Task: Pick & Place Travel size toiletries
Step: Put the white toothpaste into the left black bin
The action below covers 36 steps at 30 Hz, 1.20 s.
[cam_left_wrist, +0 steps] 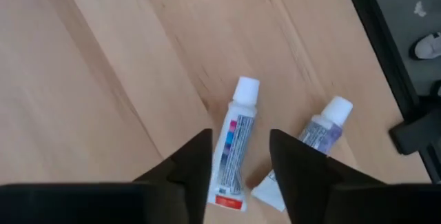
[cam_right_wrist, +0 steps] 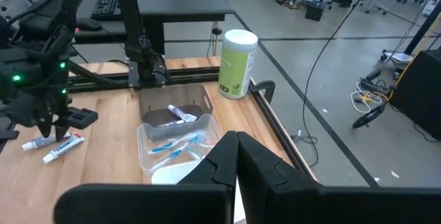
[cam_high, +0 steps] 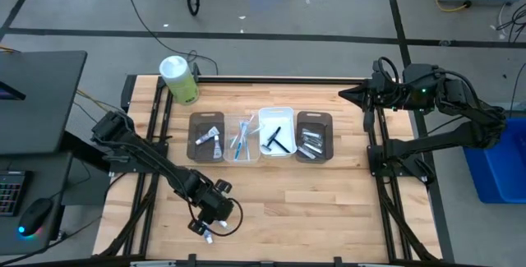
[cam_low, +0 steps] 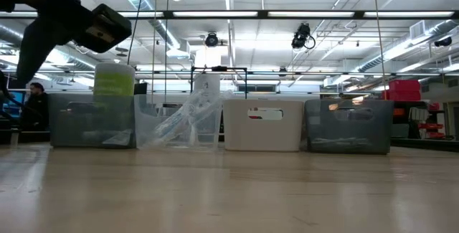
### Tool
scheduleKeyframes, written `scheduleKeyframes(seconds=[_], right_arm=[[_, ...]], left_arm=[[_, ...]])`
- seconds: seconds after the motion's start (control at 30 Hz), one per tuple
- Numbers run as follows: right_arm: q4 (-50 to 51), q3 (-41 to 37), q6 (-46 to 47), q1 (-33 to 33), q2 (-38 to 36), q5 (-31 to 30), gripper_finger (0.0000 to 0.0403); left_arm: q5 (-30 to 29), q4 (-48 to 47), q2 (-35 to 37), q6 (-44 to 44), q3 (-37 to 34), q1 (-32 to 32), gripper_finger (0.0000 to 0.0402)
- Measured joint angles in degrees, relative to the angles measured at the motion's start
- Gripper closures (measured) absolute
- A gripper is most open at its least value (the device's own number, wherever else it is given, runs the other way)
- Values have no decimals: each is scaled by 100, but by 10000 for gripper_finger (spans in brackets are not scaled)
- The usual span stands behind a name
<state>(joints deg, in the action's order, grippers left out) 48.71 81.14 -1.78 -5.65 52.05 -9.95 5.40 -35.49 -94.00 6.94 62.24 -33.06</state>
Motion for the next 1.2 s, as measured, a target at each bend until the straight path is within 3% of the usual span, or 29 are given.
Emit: scheduleKeyframes(seconds=[0.33, 1.2], right_arm=[[15, 0, 0, 0, 0, 1, 389], [13, -1, 0, 0, -2, -3, 389]], left_arm=[[-179, 41, 9, -29, 4, -8, 181], [-480, 898, 14, -315, -708, -284, 191]])
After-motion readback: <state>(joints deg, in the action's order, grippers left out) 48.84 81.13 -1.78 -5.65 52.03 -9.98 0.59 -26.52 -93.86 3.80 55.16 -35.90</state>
